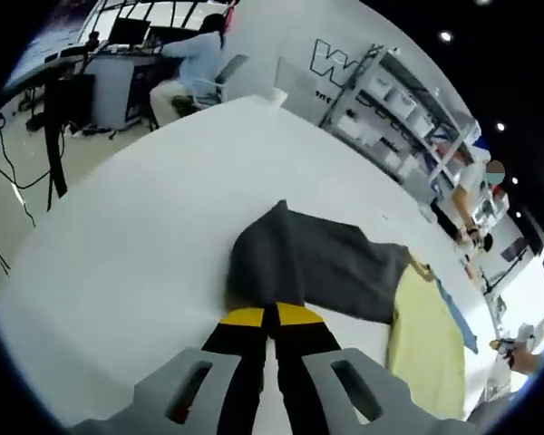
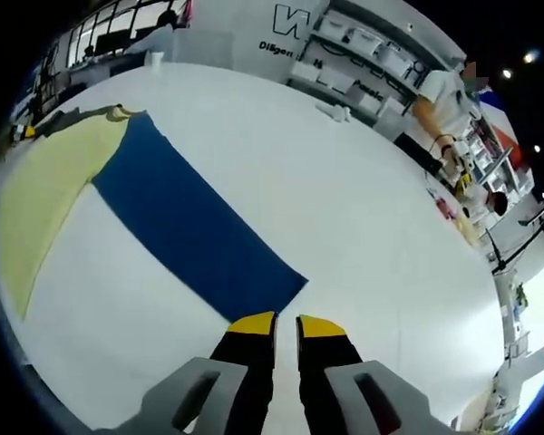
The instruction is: Fold the garment on the visible template until the final outline fits inside the template.
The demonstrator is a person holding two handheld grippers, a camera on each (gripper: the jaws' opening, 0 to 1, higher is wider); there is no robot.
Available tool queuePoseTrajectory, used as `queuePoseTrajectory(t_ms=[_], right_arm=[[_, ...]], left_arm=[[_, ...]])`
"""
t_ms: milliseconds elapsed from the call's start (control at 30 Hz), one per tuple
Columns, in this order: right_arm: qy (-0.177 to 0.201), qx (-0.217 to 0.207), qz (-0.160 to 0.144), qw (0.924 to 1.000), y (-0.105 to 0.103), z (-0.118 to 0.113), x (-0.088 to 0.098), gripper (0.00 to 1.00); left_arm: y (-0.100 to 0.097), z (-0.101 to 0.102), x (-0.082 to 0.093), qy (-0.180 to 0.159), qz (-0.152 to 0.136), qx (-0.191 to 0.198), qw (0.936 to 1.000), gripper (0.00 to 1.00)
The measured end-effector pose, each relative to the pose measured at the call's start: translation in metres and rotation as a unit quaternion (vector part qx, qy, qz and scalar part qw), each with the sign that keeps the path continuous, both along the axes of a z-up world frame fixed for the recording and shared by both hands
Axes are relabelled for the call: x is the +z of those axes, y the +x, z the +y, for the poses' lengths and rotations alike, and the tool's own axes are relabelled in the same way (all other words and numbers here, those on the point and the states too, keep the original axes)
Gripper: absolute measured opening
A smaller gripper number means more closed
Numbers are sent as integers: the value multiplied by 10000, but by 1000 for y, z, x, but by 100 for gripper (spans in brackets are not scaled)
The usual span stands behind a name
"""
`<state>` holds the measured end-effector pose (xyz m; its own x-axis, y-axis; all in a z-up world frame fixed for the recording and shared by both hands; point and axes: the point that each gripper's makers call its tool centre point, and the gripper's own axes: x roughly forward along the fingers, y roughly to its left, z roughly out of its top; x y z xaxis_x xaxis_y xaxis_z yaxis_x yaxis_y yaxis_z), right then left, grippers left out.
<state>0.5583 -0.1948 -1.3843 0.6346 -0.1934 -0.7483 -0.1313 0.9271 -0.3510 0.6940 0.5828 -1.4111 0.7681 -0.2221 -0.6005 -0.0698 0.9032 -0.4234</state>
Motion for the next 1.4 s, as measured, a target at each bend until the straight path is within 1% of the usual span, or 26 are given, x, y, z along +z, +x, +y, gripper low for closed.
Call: queuePoseTrajectory(t_ms=[33,100,200,233,267,300,367,467,533,600,667,767,833,900,1000,1033,1100,1167,1200,1333,1400], right_arm=[[4,22,0,10000,1,2,0,2],[16,40,1,10000,1,3,-1,2],[28,66,21,10000,1,6,-3,2],[27,69,27,10000,1,6,-3,2],[18,80,45,10000,0,6,-4,2],[26,85,47,9999,0,7,-4,1],[17,99,55,9999,0,8,-4,2],[35,122,75,9999,0,9,-6,2],[77,173,73,9998,3,14,-8,2],[104,265,72,9996,7,20,-10,2],[187,401,86,9990,13,29,-15,3],[214,609,137,9978,20,41,-21,4],[251,729,158,9969,25,48,-26,4],[278,794,176,9963,29,53,-30,4],[321,861,188,9956,34,57,-34,4],[345,880,209,9953,35,59,-36,4],[348,909,221,9950,38,60,-39,4],[379,923,252,9947,39,62,-42,4],[383,935,263,9945,39,62,-42,4],[406,941,277,9944,39,64,-43,4],[409,942,272,9943,39,65,-43,4]], left_arm=[[0,8,1,140,-17,-44,9999,0],[2,19,4,225,-31,-55,9997,0],[6,33,8,542,-117,-188,9983,0],[7,34,9,563,-125,-204,9981,0],[10,40,12,860,-206,-390,9953,0],[12,42,13,976,-236,-470,9938,0],[15,45,14,1054,-234,-552,9926,0],[21,53,17,1296,-279,-689,9888,0],[22,59,18,1281,-244,-643,9894,0],[20,63,17,1261,-159,-572,9902,0],[16,68,16,1311,-101,-529,9899,0],[10,73,15,1207,-9,-470,9916,0],[5,75,15,1205,60,-500,9914,0],[-3,72,14,1140,178,-608,9915,0],[-13,71,13,1271,265,-724,9889,0],[-15,71,14,1299,252,-747,9884,0],[-19,73,10,1398,300,-775,9867,0],[-21,72,6,1454,330,-825,9854,1],[-21,73,5,1558,313,-876,9834,1],[-20,71,-2,1639,361,-972,9810,1],[-18,72,-3,1724,333,-981,9796,1]])
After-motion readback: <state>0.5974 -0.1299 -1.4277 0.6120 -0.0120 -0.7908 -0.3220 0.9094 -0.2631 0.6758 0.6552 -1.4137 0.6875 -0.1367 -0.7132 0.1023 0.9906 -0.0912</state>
